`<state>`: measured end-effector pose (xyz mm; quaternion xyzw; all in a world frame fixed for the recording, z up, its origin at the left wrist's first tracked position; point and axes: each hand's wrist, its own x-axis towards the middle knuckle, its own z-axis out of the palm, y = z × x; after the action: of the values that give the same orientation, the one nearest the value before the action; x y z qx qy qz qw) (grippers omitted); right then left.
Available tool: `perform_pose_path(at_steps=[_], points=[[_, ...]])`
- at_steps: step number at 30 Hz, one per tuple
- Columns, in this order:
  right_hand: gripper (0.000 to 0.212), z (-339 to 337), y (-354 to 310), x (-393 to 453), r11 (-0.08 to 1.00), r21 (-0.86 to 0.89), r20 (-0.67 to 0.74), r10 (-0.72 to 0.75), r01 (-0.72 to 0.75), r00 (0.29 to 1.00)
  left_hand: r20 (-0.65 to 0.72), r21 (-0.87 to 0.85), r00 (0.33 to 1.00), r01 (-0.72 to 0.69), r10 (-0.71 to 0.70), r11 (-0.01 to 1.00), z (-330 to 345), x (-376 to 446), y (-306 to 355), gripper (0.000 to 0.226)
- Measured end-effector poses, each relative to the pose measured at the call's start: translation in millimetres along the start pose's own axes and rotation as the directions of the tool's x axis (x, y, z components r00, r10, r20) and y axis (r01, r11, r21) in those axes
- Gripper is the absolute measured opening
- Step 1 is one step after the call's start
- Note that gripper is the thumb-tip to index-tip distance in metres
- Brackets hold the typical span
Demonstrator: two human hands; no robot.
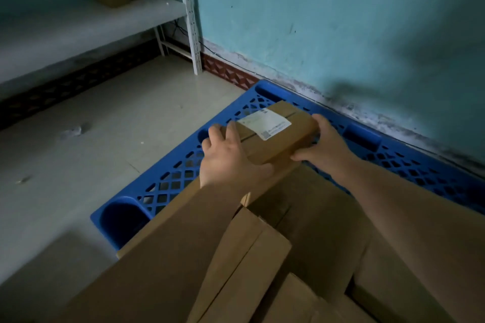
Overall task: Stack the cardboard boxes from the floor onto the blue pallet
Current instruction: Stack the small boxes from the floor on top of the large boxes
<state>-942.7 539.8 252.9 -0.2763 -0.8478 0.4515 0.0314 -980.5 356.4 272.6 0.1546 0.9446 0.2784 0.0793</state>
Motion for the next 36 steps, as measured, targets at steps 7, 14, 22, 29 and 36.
perform_pose_path(at_steps=[7,14,22,29,36], points=[[0.091,15,13,21,0.999,0.018,-0.047,0.045,-0.044,0.998,0.075,0.055,0.997,-0.014,0.01,0.998,26,19,-7,0.105],[0.088,66,44,32,0.997,0.056,0.041,0.046,-0.048,0.998,0.048,0.401,0.996,0.056,-0.082,0.914,68,13,-53,0.103],[0.101,87,64,32,1.0,0.017,0.022,-0.008,0.007,1.0,-0.015,0.426,1.0,-0.016,0.025,0.904,78,14,-54,0.081],[0.059,83,-3,-27,0.906,-0.284,-0.088,-0.352,0.315,0.932,-0.219,0.187,0.969,-0.073,0.114,0.98,21,-38,-73,0.049],[0.038,104,-65,-140,0.697,-0.218,0.11,-0.678,0.683,0.727,-0.42,0.039,0.907,0.014,0.003,0.999,-37,-148,-139,0.036]])
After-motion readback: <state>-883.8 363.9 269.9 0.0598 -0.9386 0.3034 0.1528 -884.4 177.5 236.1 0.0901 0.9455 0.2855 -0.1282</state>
